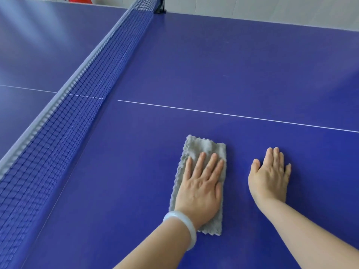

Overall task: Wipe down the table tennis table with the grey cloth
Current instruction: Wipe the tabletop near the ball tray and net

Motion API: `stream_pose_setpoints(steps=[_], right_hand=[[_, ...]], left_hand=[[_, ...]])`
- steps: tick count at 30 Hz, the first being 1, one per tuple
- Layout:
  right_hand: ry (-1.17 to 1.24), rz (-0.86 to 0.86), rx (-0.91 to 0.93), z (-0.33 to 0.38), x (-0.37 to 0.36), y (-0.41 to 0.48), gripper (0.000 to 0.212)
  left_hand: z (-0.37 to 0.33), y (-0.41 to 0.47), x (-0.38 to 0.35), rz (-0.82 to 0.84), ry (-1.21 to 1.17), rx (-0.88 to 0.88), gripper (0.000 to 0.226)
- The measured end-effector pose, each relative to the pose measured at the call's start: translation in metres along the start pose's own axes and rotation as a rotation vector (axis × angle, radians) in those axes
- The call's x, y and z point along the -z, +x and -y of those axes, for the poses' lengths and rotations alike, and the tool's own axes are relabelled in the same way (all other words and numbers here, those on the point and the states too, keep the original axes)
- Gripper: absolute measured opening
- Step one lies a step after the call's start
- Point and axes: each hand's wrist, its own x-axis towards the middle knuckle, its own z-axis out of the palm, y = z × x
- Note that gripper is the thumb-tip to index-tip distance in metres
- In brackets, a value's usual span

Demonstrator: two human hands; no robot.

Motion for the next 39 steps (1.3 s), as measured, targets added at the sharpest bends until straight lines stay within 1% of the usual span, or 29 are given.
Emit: stream_pose_setpoints(steps=[3,5,6,7,9,11,12,13,14,17,19,22,24,26,29,32,34,36,37,38,39], right_hand=[[-0.001,-0.018,0.009,0.001,-0.002,-0.001,0.061],[-0.022,-0.018,0.013,0.000,-0.002,0.001,0.061],[-0.031,-0.013,0.012,-0.001,-0.002,0.001,0.062],[-0.042,-0.012,0.010,-0.001,-0.002,0.000,0.062],[-0.068,-0.013,0.008,-0.001,-0.004,-0.001,0.062],[-0.082,-0.017,0.015,-0.001,-0.006,0.000,0.063],[-0.084,-0.019,0.019,-0.001,-0.007,0.001,0.063],[-0.084,-0.017,0.022,-0.001,-0.008,0.002,0.063],[-0.082,-0.016,0.024,-0.001,-0.008,0.001,0.063],[-0.067,-0.026,0.024,-0.001,-0.006,-0.001,0.062],[-0.060,-0.025,0.025,-0.001,-0.006,-0.001,0.062],[-0.080,-0.007,0.023,-0.002,-0.006,0.002,0.062],[-0.077,0.001,0.022,-0.002,-0.005,0.001,0.063],[-0.067,0.005,0.023,-0.002,-0.003,0.000,0.063],[-0.074,0.015,0.027,-0.001,-0.003,0.000,0.063],[-0.065,0.015,0.029,-0.002,-0.002,0.000,0.063],[-0.055,0.001,0.031,-0.002,-0.002,-0.001,0.064],[-0.043,-0.002,0.030,-0.001,-0.002,0.000,0.064],[-0.041,0.004,0.028,0.000,-0.002,0.000,0.063],[-0.041,0.008,0.028,0.000,-0.002,0.000,0.063],[-0.039,0.013,0.028,0.001,-0.002,-0.001,0.063]], left_hand=[[-0.017,0.058,-0.003,0.045,0.008,-0.092,0.056],[-0.005,0.079,0.000,0.050,0.041,-0.129,0.055],[0.008,0.083,0.002,0.039,0.053,-0.108,0.055],[0.025,0.085,0.006,0.014,0.059,-0.044,0.055],[0.062,0.086,0.015,-0.060,0.048,0.183,0.057],[0.084,0.083,0.020,-0.084,0.049,0.386,0.059],[0.083,0.084,0.019,-0.080,0.065,0.425,0.060],[0.075,0.087,0.017,-0.073,0.078,0.421,0.060],[0.062,0.091,0.014,-0.065,0.074,0.375,0.060],[0.012,0.113,-0.002,0.012,0.073,0.078,0.058],[-0.014,0.134,-0.008,0.075,0.104,-0.074,0.058],[-0.027,0.157,-0.009,0.136,0.150,-0.192,0.056],[-0.013,0.161,-0.004,0.122,0.161,-0.189,0.054],[0.016,0.155,0.004,0.063,0.140,-0.084,0.054],[0.080,0.127,0.024,-0.008,0.109,0.116,0.055],[0.152,0.078,0.045,-0.068,0.089,0.356,0.056],[0.181,0.049,0.057,-0.077,0.084,0.526,0.057],[0.181,0.038,0.060,-0.083,0.061,0.646,0.059],[0.169,0.037,0.058,-0.089,0.045,0.676,0.060],[0.151,0.034,0.054,-0.088,0.038,0.667,0.061],[0.129,0.029,0.046,-0.088,0.039,0.610,0.061]])
